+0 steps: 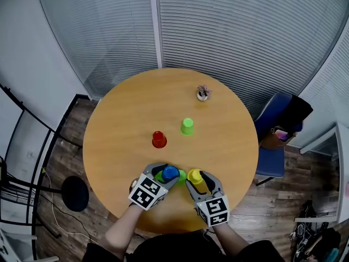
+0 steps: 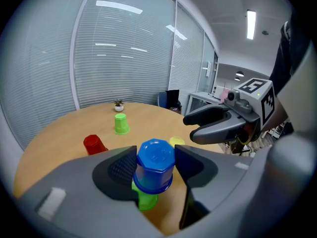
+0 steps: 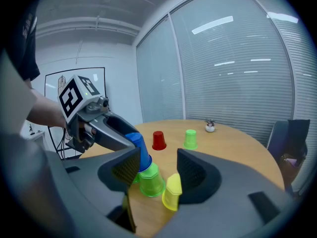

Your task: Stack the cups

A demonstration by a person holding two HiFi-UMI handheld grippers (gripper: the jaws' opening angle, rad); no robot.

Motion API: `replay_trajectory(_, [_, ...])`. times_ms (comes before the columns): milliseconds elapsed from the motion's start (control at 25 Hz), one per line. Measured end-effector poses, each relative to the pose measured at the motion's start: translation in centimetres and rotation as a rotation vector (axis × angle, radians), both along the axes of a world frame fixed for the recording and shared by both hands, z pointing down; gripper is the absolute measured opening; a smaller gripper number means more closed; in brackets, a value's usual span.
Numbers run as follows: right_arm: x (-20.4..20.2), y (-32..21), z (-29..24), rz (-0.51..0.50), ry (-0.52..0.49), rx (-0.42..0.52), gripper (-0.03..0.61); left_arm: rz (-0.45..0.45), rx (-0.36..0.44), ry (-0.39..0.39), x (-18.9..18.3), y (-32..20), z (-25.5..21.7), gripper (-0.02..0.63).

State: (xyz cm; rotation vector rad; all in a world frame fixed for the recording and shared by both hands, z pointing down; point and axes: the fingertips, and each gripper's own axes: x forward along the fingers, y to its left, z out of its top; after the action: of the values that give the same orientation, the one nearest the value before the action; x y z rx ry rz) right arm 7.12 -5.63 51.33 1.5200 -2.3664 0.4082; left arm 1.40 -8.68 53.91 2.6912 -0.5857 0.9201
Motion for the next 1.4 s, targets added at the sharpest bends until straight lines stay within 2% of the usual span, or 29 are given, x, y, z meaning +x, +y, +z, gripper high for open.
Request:
replay_trajectory(240, [0.4,-0.1,-0.5,-0.006,-0.007,0.011,0.236,-0.014,0.011,0.042,0.2,0.6,-0.9,0.304])
replay_trajectory(320, [0.5,-0.4,-0.6,-0.012,-0.006,0.014,0.236,-0.048,0.045,0.069,0.0,0.4,-2.1,0.305])
replay_trajectory(480, [0.6,-1.6,-1.2,-0.03,-0.003,0.028,0.236,-0.079,0.166,0.127,0.1,0.0,-4.9,0.305])
replay_trajectory(760, [1.3,-4.9,-4.2,-0.078,0.032,0.093,0.236,-0.16,0.236,0.263,1.4,-0.1,-9.6,0.305])
replay_trajectory(1040, [3.3,-9.8,-5.3,-0.135,0.075,0.131,0.236,-0.176,0.261,0.328,4.5,1.5,-11.0,0.305])
replay_trajectory(1400, [4.1,-14.4,-2.6,-0.249,0.072,0.1,0.236,-0.211,0.233,0.363,6.7,1.7,-9.9,0.305])
